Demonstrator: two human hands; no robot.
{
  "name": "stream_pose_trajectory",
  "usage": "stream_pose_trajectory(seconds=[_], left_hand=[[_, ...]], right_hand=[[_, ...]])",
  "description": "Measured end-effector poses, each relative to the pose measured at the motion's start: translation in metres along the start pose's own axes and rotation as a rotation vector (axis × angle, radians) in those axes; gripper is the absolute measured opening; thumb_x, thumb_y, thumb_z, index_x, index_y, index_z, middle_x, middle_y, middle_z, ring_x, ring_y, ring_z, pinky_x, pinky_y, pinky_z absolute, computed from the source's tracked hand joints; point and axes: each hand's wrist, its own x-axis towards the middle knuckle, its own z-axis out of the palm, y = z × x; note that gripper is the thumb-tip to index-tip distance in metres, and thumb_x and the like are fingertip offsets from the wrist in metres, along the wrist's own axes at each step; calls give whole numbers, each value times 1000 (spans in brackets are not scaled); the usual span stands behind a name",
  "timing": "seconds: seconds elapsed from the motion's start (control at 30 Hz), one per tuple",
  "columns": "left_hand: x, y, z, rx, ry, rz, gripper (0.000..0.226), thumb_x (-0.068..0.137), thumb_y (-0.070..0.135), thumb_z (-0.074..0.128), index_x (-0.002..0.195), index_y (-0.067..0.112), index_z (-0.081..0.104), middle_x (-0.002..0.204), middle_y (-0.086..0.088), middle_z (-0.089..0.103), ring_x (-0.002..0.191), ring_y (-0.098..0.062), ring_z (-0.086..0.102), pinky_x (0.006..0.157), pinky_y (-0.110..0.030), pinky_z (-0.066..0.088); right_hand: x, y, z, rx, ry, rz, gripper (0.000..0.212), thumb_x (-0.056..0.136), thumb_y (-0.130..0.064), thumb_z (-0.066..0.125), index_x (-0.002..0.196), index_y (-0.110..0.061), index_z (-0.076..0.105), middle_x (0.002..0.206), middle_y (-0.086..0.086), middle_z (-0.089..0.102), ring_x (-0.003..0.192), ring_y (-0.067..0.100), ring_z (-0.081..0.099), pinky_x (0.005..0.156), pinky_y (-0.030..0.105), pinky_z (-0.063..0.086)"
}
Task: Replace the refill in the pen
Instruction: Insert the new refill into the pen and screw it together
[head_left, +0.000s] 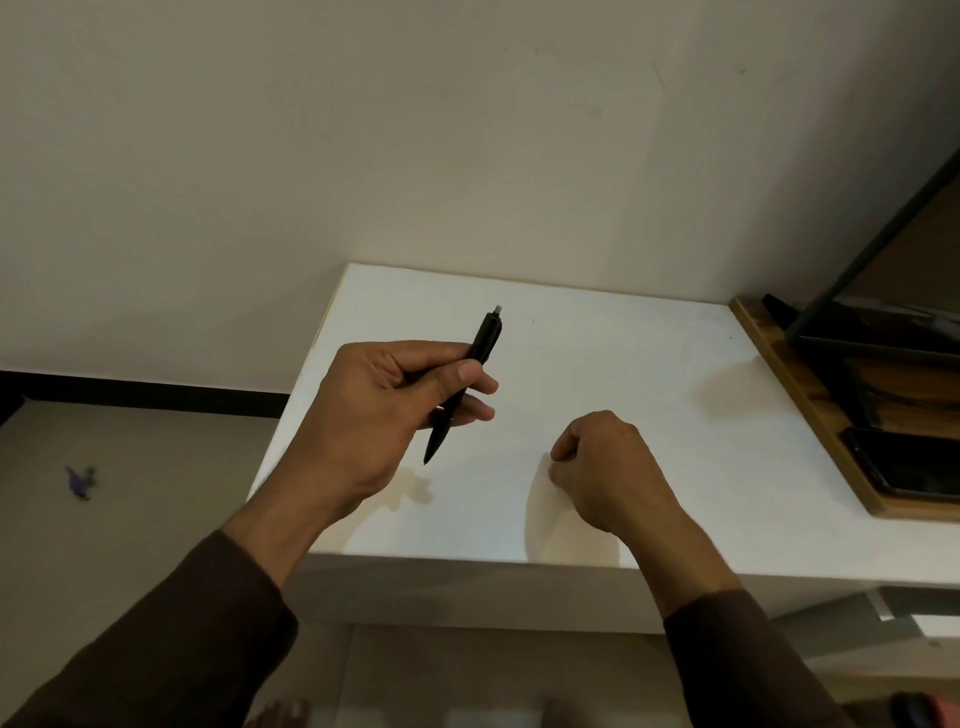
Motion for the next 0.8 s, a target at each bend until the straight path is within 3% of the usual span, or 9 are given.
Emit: stream_pose_trajectory(seconds=[0.07,0.23,0.33,0.57,0.8], left_hand=[[-1,0,1,11,-7,-1,16,92,9,67,102,7,79,92,-10,81,79,-31,79,87,-48,63],[-2,2,6,50,-33,-5,14,92,10,68,98,9,81,89,-7,81,77,-29,79,84,-44,64],[-2,3,9,71,-71,6,13,91,11,69,95,8,82,88,-7,81,76,-29,79,81,-41,64],[-5,7,14,85,-96,32,14,91,8,70,92,12,83,85,-6,81,72,-30,78,77,-38,65],[-4,9,12,95,-99,37,14,90,9,71,91,13,83,83,-6,81,70,-31,76,72,-32,65]], right_hand=[[-1,-1,-5,157,-2,-18,13,93,-11,69,104,-10,74,91,0,69,86,20,67,75,32,58],[-10,-17,-41,1054,43,-145,14,95,-5,68,101,-10,79,93,9,78,91,26,76,81,39,65],[-20,-31,-56,1320,39,-248,14,87,-11,73,100,-11,78,94,8,78,92,24,75,82,38,63],[-30,-38,-62,1289,81,-318,24,74,-21,77,97,-13,79,96,7,81,99,24,76,86,40,60],[-30,-39,-58,1175,110,-340,11,86,-8,76,95,-12,80,95,7,81,94,23,75,83,41,60]])
